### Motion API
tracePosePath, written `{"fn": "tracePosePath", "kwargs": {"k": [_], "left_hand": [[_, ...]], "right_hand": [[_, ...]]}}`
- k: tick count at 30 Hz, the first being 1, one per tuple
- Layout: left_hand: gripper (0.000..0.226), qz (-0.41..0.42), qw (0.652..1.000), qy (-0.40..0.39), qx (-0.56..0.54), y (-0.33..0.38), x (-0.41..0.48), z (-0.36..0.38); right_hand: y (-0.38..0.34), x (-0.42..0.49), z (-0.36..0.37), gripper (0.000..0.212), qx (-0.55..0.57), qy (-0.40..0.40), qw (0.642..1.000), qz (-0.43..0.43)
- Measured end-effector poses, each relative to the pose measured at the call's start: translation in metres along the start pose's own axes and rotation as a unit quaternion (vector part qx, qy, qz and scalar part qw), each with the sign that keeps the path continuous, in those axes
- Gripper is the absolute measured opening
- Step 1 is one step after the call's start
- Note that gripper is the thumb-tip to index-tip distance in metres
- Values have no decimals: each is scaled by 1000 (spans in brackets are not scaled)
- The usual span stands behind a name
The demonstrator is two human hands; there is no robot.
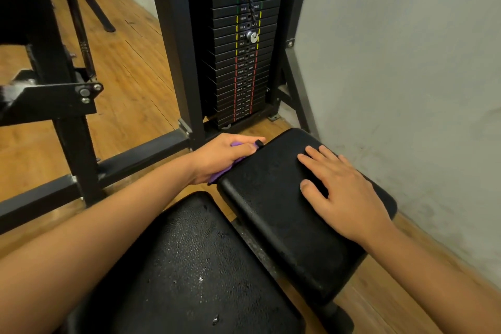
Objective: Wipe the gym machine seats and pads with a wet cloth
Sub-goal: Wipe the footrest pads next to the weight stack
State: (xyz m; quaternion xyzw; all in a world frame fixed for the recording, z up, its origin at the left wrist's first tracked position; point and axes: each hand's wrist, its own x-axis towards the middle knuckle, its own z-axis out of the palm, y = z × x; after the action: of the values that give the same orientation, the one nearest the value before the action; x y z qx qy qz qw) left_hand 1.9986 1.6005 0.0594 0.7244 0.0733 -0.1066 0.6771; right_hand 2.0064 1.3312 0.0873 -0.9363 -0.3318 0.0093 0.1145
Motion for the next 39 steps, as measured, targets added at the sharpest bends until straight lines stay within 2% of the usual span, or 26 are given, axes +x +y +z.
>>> {"fn": "tracePosePath", "kwargs": {"k": [3, 8, 14, 20, 24, 26, 29, 32, 35, 39], "left_hand": [[30, 13, 999, 9, 37, 9, 10, 9], [29, -7, 1000, 22, 22, 11, 24, 22], [30, 16, 996, -14, 84, 3, -15, -5], [25, 5, 998, -27, 58, -2, -37, -15], [24, 4, 999, 29, 29, 2, -29, 4], [26, -3, 997, 32, 68, 3, -36, 0], [26, -22, 987, -10, 157, 11, -66, -20], [28, -33, 982, -16, 184, 12, -100, -42], [30, -27, 984, 18, 175, 0, -125, -59], [30, -42, 988, 33, 142, -27, -141, -60]], "right_hand": [[2, 0, 1, 59, 1, 4, 1000, 1], [2, -1, 3, 60, 2, 2, 1000, 0], [4, -1, 2, 59, -1, 2, 1000, 0], [7, 0, 3, 57, -4, -1, 1000, 2], [7, 2, 4, 59, -3, -10, 1000, 3], [7, 2, 3, 55, -5, -13, 1000, 2], [6, 4, -1, 55, -23, -23, 999, 1], [-5, 0, -5, 53, -33, -34, 999, 14], [-55, -21, -2, 52, 31, -35, 998, -46], [-132, -56, 18, 60, 90, -96, 981, -140]]}}
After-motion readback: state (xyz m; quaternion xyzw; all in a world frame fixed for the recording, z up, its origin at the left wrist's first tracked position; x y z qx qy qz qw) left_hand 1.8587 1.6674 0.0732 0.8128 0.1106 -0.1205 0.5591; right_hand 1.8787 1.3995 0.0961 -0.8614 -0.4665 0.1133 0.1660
